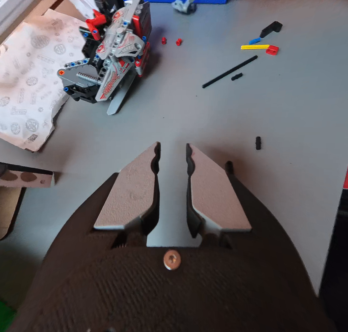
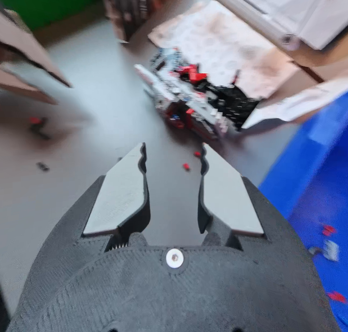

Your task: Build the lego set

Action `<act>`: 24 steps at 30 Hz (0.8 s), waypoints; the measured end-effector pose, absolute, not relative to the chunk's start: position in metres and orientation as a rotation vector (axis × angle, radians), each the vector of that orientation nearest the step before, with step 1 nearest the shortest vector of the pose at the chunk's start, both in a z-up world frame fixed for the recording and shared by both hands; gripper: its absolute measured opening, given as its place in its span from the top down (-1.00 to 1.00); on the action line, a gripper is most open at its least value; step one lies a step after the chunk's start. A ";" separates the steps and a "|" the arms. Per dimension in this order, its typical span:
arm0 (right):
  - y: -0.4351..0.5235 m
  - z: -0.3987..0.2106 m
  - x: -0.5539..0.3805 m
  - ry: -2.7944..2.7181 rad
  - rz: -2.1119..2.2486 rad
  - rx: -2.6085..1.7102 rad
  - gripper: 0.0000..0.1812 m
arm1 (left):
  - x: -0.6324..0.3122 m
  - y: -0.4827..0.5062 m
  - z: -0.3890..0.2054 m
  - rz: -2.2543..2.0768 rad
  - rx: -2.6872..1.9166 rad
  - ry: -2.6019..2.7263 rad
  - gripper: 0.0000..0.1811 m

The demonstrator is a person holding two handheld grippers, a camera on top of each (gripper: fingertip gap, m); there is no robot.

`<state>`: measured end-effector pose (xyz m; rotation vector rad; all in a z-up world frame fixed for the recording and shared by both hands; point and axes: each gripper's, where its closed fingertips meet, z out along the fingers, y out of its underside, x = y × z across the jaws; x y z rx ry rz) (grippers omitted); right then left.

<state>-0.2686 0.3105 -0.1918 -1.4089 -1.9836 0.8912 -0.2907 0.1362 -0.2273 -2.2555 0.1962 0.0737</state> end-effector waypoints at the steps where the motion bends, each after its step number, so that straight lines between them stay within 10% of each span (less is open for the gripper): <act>1: 0.318 -0.192 -0.273 -1.956 0.856 -1.438 0.34 | -0.295 0.139 -0.226 0.087 -2.247 0.168 0.73; 13: 0.324 -0.108 -0.294 -1.684 1.154 -1.482 0.39 | -0.345 0.226 -0.188 0.318 -2.242 0.228 0.48; 20: 0.341 -0.162 -0.322 -1.793 0.935 -1.678 0.33 | -0.358 0.233 -0.230 0.375 -2.352 0.249 0.43; 24: 0.342 -0.206 -0.328 -1.890 0.783 -1.772 0.28 | -0.374 0.233 -0.237 0.529 -2.352 0.317 0.75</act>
